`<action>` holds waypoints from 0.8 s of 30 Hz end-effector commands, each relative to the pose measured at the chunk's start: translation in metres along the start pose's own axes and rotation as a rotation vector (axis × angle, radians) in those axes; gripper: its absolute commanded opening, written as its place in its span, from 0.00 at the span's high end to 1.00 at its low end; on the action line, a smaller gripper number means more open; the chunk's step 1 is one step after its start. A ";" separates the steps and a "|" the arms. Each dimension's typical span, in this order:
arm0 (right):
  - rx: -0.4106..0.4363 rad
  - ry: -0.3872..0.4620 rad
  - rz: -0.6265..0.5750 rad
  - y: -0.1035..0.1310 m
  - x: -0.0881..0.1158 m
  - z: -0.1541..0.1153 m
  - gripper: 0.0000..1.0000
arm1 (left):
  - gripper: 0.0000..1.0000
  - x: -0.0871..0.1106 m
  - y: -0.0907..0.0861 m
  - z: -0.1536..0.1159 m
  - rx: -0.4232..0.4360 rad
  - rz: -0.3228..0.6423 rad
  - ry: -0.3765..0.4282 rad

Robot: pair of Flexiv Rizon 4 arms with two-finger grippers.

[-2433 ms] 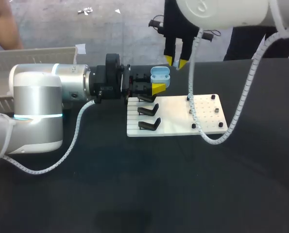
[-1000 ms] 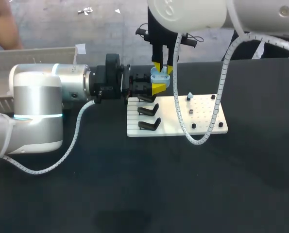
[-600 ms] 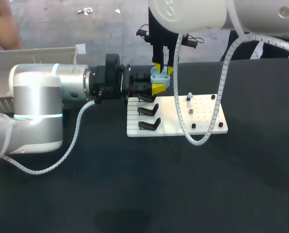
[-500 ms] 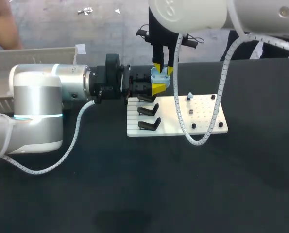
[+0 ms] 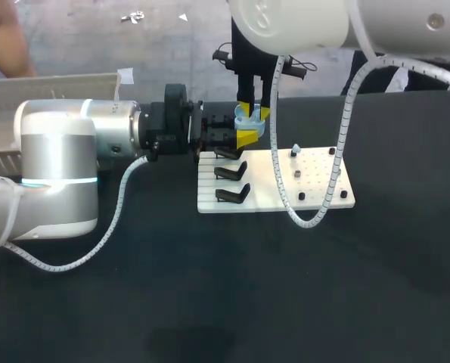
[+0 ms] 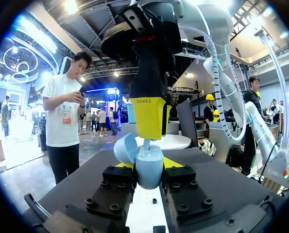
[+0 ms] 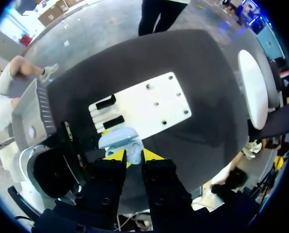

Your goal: Pick up each earbud case from the left stands, insert the matching earbuds, close the lid, and place the case in the box.

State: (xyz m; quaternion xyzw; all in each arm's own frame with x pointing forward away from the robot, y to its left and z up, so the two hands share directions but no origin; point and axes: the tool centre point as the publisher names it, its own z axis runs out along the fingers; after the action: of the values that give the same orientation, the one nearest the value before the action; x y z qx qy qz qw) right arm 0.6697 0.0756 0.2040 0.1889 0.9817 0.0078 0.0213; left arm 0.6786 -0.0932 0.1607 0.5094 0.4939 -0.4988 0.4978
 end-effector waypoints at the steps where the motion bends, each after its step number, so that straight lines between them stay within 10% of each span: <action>1: 0.008 0.010 -0.003 0.004 -0.002 0.002 1.00 | 1.00 0.001 -0.001 0.000 -0.004 0.004 -0.005; 13: 0.009 0.029 -0.010 0.006 -0.002 0.007 1.00 | 1.00 0.001 -0.001 0.000 -0.004 0.004 -0.005; 16: 0.003 0.027 -0.013 0.004 0.000 0.005 0.64 | 1.00 0.001 -0.001 0.000 -0.004 0.004 -0.005; 24: -0.075 -0.001 -0.088 -0.004 0.011 -0.007 0.50 | 1.00 0.001 -0.001 0.000 -0.004 0.004 -0.005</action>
State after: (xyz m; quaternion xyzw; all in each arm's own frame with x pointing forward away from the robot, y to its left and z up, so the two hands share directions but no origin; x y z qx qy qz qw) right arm 0.6709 0.0857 0.2081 0.1568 0.9873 0.0239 0.0128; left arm 0.6785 -0.0926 0.1608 0.5093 0.4932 -0.4992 0.4981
